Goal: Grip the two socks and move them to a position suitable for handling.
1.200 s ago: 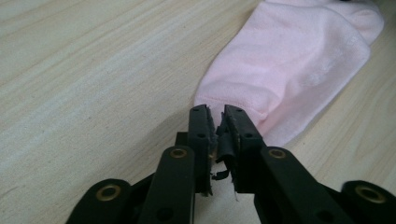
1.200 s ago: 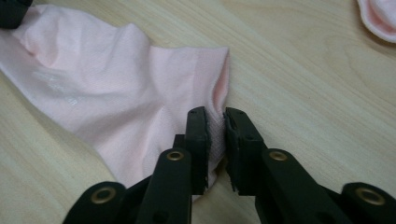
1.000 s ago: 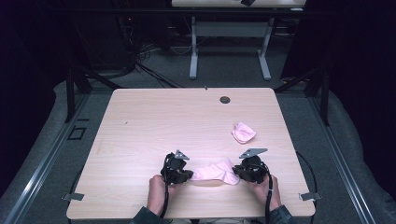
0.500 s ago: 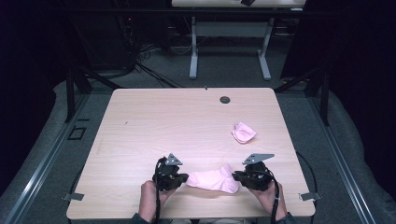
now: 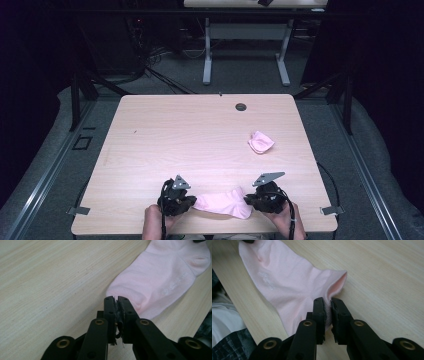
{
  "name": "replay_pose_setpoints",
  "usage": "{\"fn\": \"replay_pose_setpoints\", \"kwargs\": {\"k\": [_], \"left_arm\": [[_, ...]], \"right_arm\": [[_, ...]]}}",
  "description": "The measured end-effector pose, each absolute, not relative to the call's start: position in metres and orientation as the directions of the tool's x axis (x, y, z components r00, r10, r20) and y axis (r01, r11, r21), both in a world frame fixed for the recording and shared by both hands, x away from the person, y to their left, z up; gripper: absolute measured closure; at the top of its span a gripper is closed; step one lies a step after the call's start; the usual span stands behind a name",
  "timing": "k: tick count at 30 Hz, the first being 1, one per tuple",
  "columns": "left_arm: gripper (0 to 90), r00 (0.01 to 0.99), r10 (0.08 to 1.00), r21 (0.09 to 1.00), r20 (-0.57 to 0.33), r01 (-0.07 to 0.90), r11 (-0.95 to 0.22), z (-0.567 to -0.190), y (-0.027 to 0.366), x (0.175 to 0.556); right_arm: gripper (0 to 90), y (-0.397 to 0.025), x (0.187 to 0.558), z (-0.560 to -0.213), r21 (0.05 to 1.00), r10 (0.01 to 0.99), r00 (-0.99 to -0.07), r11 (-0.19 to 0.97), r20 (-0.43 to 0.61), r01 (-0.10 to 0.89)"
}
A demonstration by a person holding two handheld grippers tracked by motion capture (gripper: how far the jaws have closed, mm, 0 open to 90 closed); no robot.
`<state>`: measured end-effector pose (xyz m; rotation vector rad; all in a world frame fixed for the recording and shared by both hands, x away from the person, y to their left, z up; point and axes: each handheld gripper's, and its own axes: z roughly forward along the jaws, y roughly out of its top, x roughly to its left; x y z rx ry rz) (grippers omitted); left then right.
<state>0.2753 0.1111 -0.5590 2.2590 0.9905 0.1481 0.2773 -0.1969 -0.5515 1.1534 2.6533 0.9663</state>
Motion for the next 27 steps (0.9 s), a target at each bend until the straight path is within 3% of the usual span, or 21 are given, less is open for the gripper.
{"fn": "replay_pose_setpoints", "kwargs": {"k": [3, 8, 10, 11, 13, 17, 27], "left_arm": [[70.1, 0.702, 0.697, 0.622, -0.146, 0.613, -0.487, -0.558, 0.114, 0.275], [27.9, 0.687, 0.720, 0.662, -0.100, 0.586, -0.467, -0.550, 0.125, 0.274], [19.8, 0.671, 0.734, 0.673, -0.106, 0.592, -0.444, -0.548, 0.133, 0.276], [14.9, 0.657, 0.748, 0.680, -0.099, 0.593, -0.431, -0.548, 0.138, 0.276], [14.5, 0.637, 0.766, 0.693, -0.088, 0.591, -0.413, -0.548, 0.147, 0.277], [2.2, 0.574, 0.817, 0.686, -0.053, 0.616, -0.388, -0.555, 0.168, 0.281], [0.2, 0.482, 0.876, 0.684, -0.022, 0.646, -0.338, -0.582, 0.194, 0.287]], "right_arm": [[74.8, -0.195, 0.278, -0.554, 0.579, 0.677, -0.717, 0.522, 0.165, 0.626], [47.9, -0.205, 0.284, -0.549, 0.615, 0.686, -0.704, 0.479, 0.183, 0.626], [41.0, -0.211, 0.289, -0.547, 0.635, 0.702, -0.692, 0.459, 0.170, 0.622], [32.9, -0.218, 0.297, -0.543, 0.652, 0.727, -0.668, 0.432, 0.157, 0.623], [31.9, -0.220, 0.301, -0.541, 0.649, 0.731, -0.668, 0.442, 0.140, 0.619], [26.5, -0.232, 0.321, -0.535, 0.678, 0.771, -0.630, 0.415, 0.092, 0.607], [27.7, -0.245, 0.390, -0.529, 0.690, 0.834, -0.551, 0.399, 0.000, 0.604]]}}
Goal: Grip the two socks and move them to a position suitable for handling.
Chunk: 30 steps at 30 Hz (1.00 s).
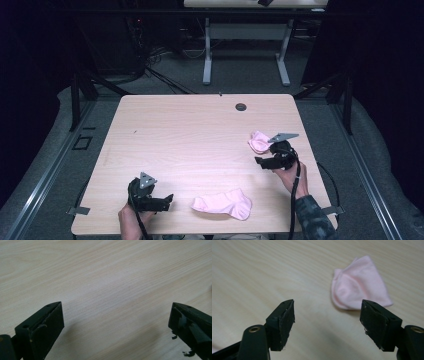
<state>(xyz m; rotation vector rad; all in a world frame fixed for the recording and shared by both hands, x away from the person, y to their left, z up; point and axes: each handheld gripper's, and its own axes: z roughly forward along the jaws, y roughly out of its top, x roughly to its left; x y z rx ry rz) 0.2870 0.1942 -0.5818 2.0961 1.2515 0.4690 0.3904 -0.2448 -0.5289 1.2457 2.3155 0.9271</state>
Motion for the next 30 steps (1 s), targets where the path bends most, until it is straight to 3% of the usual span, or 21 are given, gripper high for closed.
{"fn": "replay_pose_setpoints", "kwargs": {"k": [11, 18, 23, 30], "left_arm": [[0.2, 0.488, 0.873, 0.696, 0.001, 0.627, -0.351, -0.591, 0.193, 0.286], [0.2, 0.484, 0.875, 0.711, 0.002, 0.615, -0.341, -0.592, 0.193, 0.285], [0.2, 0.483, 0.875, 0.711, 0.002, 0.615, -0.341, -0.592, 0.193, 0.285], [0.1, 0.484, 0.875, 0.711, 0.001, 0.615, -0.341, -0.592, 0.193, 0.286]], "right_arm": [[38.3, -0.236, 0.455, -0.549, 0.630, 0.869, -0.484, 0.434, -0.105, 0.644], [54.4, -0.239, 0.464, -0.563, 0.598, 0.879, -0.472, 0.410, -0.059, 0.689], [75.8, -0.242, 0.462, -0.564, 0.613, 0.882, -0.469, 0.399, -0.053, 0.682], [82.8, -0.248, 0.452, -0.554, 0.674, 0.867, -0.492, 0.316, 0.081, 0.667]]}}
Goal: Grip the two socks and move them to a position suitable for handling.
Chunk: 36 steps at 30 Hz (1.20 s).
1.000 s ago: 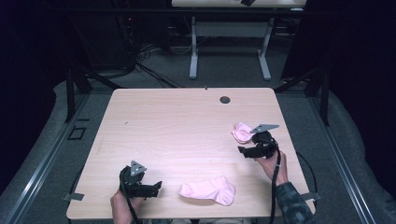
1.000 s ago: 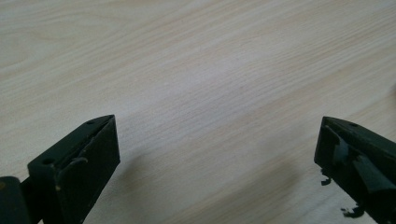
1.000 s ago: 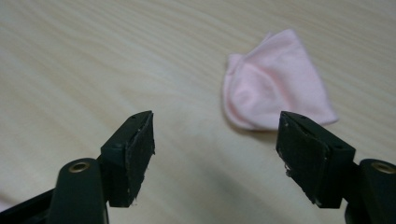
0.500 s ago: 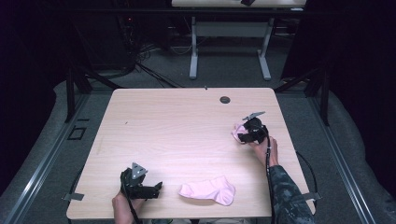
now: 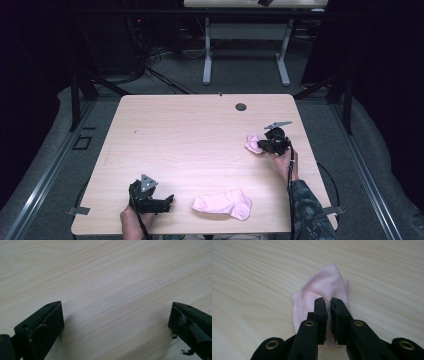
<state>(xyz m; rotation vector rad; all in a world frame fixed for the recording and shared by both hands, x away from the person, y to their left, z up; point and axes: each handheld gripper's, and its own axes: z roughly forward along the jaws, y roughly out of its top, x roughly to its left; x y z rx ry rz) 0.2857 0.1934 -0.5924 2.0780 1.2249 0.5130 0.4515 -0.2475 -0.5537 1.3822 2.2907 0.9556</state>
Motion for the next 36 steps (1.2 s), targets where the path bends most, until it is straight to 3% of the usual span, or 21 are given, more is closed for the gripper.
{"fn": "replay_pose_setpoints", "kwargs": {"k": [7, 12, 14, 17, 19, 23, 30, 36], "left_arm": [[0.1, 0.484, 0.875, 0.711, 0.002, 0.615, -0.341, -0.592, 0.193, 0.286], [0.1, 0.482, 0.876, 0.712, 0.003, 0.614, -0.340, -0.593, 0.193, 0.286], [0.2, 0.481, 0.877, 0.713, 0.002, 0.614, -0.339, -0.593, 0.193, 0.286], [0.2, 0.481, 0.877, 0.713, 0.002, 0.614, -0.339, -0.593, 0.193, 0.286], [0.1, 0.481, 0.877, 0.713, 0.004, 0.613, -0.340, -0.593, 0.194, 0.286], [0.3, 0.483, 0.876, 0.711, -0.004, 0.617, -0.337, -0.592, 0.194, 0.287], [1.0, 0.494, 0.868, 0.724, -0.051, 0.617, -0.308, -0.576, 0.190, 0.293], [9.7, 0.563, 0.822, 0.731, -0.083, 0.595, -0.334, -0.547, 0.161, 0.309]], "right_arm": [[84.0, -0.219, 0.407, -0.514, 0.748, 0.729, -0.647, 0.298, 0.223, 0.594], [83.2, -0.186, 0.382, -0.521, 0.735, 0.649, -0.726, 0.375, 0.228, 0.565], [82.7, -0.174, 0.379, -0.534, 0.714, 0.661, -0.725, 0.414, 0.192, 0.565], [67.3, -0.164, 0.379, -0.557, 0.667, 0.675, -0.719, 0.460, 0.167, 0.586], [57.6, -0.168, 0.378, -0.559, 0.680, 0.677, -0.714, 0.439, 0.179, 0.587], [49.7, -0.187, 0.370, -0.548, 0.725, 0.698, -0.696, 0.391, 0.168, 0.567], [51.1, -0.194, 0.352, -0.535, 0.734, 0.710, -0.698, 0.427, 0.089, 0.528], [51.2, -0.204, 0.348, -0.541, 0.730, 0.742, -0.660, 0.385, 0.119, 0.565]]}}
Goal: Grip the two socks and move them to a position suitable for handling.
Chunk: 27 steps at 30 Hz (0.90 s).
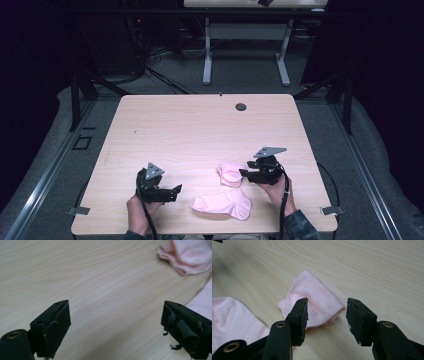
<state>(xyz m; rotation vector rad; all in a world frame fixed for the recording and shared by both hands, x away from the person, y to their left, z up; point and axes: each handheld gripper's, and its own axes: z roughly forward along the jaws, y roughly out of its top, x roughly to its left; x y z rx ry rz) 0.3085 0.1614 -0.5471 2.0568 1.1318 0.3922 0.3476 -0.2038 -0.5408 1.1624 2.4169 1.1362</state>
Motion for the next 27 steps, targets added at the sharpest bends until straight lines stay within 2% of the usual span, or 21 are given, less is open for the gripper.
{"fn": "replay_pose_setpoints", "kwargs": {"k": [2, 4, 6, 11, 19, 27], "left_arm": [[14.1, 0.594, 0.800, 0.725, -0.080, 0.586, -0.362, -0.539, 0.148, 0.316], [14.9, 0.621, 0.780, 0.717, -0.079, 0.579, -0.388, -0.531, 0.133, 0.322], [19.4, 0.648, 0.761, 0.712, -0.037, 0.551, -0.435, -0.525, 0.118, 0.326], [28.7, 0.747, 0.665, 0.689, 0.003, 0.481, -0.543, -0.516, 0.070, 0.331], [44.5, 0.871, 0.489, 0.587, 0.043, 0.374, -0.718, -0.526, 0.003, 0.339], [55.6, 0.901, 0.421, 0.482, 0.104, 0.325, -0.814, -0.543, -0.027, 0.351]], "right_arm": [[51.0, -0.209, 0.345, -0.540, 0.731, 0.751, -0.649, 0.374, 0.123, 0.571], [50.6, -0.213, 0.341, -0.540, 0.735, 0.760, -0.636, 0.355, 0.134, 0.578], [50.6, -0.218, 0.337, -0.538, 0.736, 0.764, -0.633, 0.355, 0.126, 0.576], [50.3, -0.233, 0.330, -0.539, 0.741, 0.786, -0.597, 0.304, 0.160, 0.599], [50.3, -0.245, 0.322, -0.547, 0.742, 0.794, -0.574, 0.259, 0.201, 0.618], [50.5, -0.251, 0.319, -0.555, 0.733, 0.792, -0.565, 0.241, 0.230, 0.636]]}}
